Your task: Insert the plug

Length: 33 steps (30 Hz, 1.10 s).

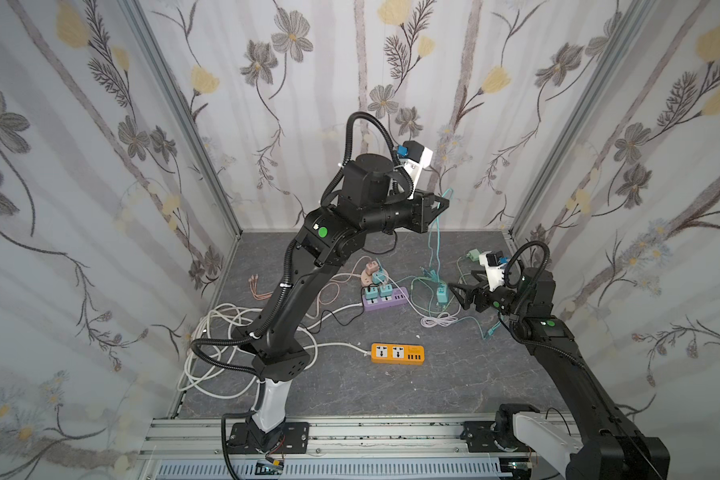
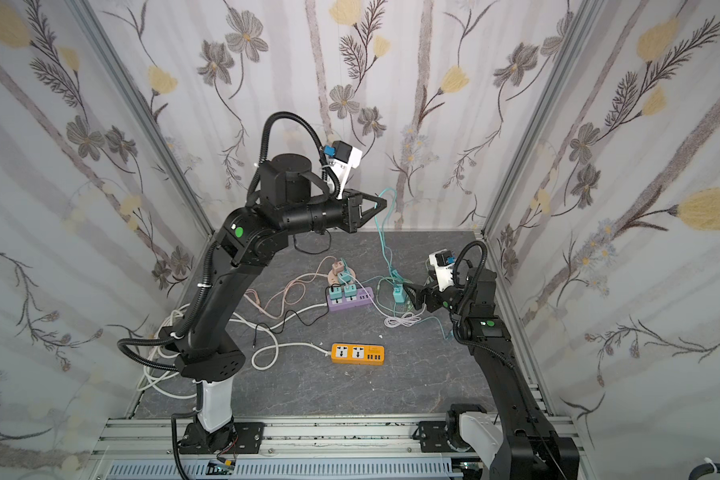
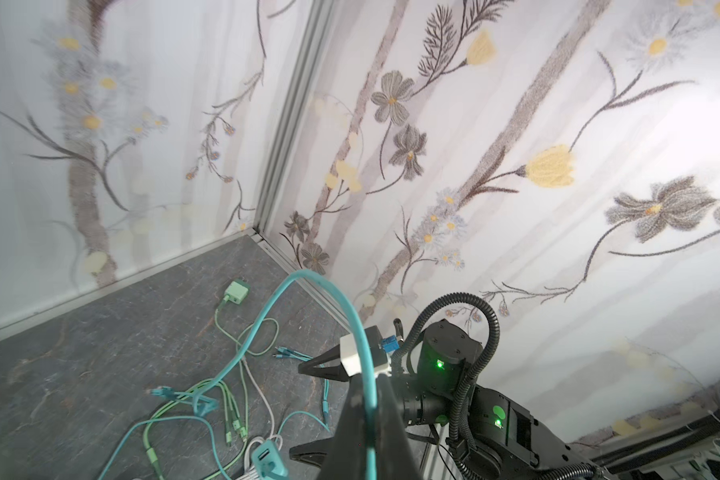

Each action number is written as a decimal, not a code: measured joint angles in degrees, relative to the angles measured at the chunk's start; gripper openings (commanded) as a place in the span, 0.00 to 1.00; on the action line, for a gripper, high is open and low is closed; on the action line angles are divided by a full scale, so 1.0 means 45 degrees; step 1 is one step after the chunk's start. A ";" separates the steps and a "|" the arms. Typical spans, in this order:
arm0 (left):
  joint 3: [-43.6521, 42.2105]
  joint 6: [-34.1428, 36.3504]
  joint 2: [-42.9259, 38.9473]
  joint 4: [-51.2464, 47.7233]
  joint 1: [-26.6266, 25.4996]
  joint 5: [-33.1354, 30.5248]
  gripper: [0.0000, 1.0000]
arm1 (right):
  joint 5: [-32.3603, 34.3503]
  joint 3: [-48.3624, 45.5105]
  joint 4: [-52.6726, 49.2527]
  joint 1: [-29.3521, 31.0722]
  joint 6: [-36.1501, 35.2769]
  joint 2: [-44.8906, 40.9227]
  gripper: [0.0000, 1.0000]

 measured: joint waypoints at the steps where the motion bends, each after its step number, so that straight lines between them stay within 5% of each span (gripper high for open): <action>1: 0.0000 0.0053 -0.0321 -0.0209 0.0015 -0.0413 0.00 | 0.0000 -0.0039 -0.0005 0.0087 0.0087 -0.0146 0.98; 16: -0.2657 0.1413 -0.4877 -0.1603 0.0083 -0.6212 0.00 | -0.0831 0.0335 0.0967 0.1836 0.0267 0.0340 0.98; 22: -0.5260 0.1797 -0.7091 -0.1491 0.0097 -0.8820 0.00 | -0.0923 0.0767 0.0937 0.2569 -0.0039 0.1064 0.98; 28: -0.8247 0.0928 -0.7815 -0.1341 0.0107 -0.9185 0.00 | -0.0942 0.1156 0.0835 0.3133 -0.0335 0.1666 0.98; 33: -1.0666 -0.0321 -0.7213 -0.0947 0.0155 -0.8024 0.00 | -0.0840 0.1428 0.0636 0.3721 -0.0593 0.2045 0.98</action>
